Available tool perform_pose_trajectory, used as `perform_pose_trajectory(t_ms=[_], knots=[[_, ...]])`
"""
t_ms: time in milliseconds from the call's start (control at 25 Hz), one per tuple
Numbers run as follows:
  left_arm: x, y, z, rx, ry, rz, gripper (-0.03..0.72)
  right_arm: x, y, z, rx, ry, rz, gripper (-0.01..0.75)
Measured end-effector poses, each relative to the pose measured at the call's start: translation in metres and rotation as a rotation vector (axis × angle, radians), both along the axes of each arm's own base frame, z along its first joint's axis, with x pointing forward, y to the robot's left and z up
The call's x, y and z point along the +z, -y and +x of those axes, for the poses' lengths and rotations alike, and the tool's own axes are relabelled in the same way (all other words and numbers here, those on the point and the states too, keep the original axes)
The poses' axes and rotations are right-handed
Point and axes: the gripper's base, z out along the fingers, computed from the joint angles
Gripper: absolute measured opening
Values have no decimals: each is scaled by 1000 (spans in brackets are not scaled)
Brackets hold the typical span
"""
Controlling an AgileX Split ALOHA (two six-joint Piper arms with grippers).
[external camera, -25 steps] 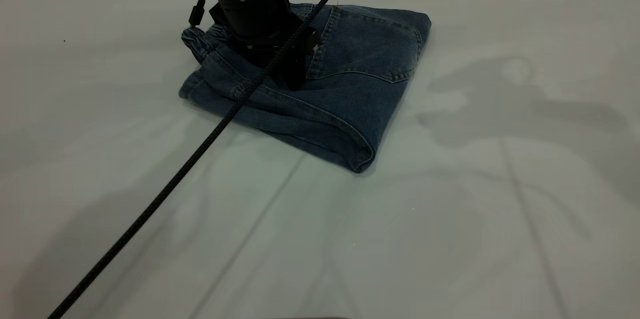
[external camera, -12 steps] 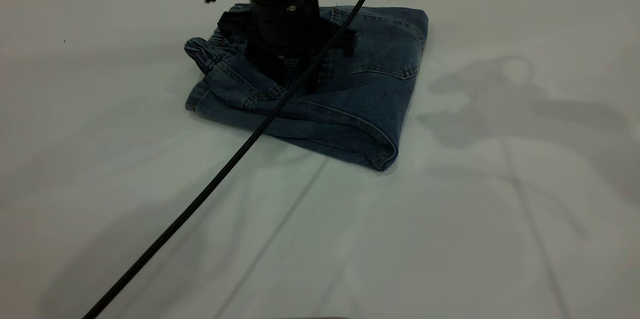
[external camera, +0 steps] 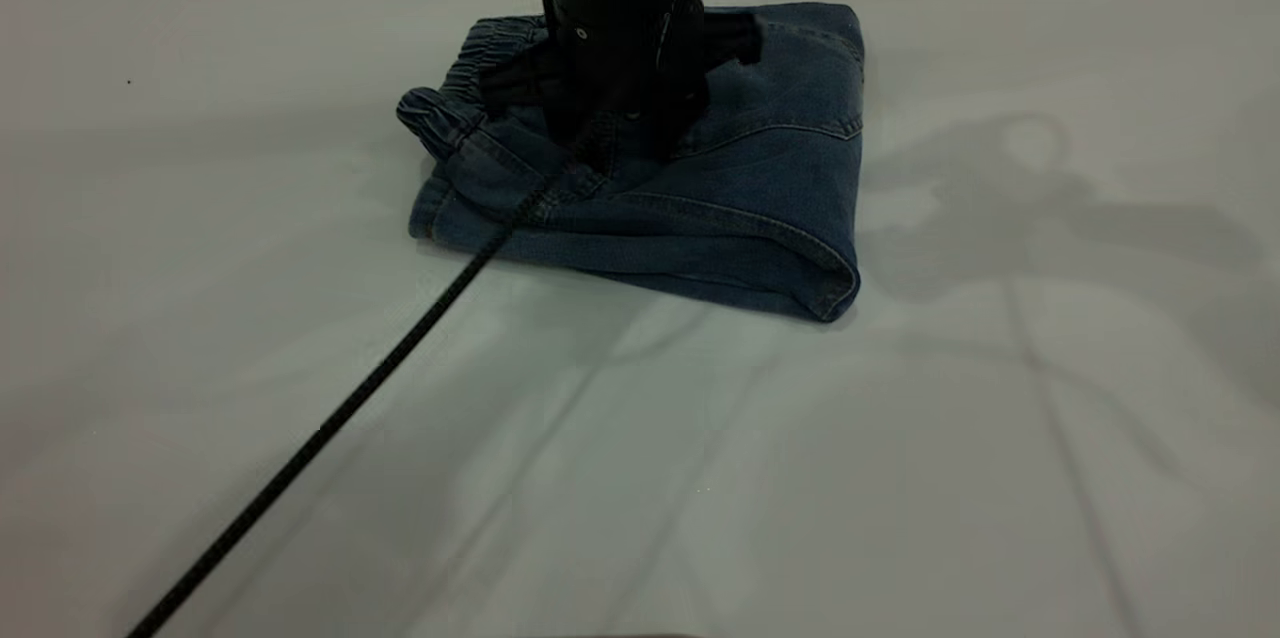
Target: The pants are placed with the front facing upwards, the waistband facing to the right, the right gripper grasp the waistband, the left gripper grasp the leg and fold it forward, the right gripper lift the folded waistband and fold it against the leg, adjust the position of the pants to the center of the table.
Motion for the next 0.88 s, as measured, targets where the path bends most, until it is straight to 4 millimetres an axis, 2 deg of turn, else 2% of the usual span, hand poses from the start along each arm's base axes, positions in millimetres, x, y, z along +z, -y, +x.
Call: perform_pose_trajectory(t_ms=[240,440,680,760,880], knots=[[-1,-4,-3,128,-36,-1,358,0,0,-1,6,-6,-1,568],[13,-11,-11,244,-120,24,358,0,0,-1,17,-8,-2,568],[26,-11,-17,271,-145,33,358,0,0,-2,27,-11,-3,568],[37,-12,-15,225,-104,55,350,1,-1,-4,35,-20,0,568],[74,-20,-10,140,13,122,327,10,-1,-8,51,-18,8,568]])
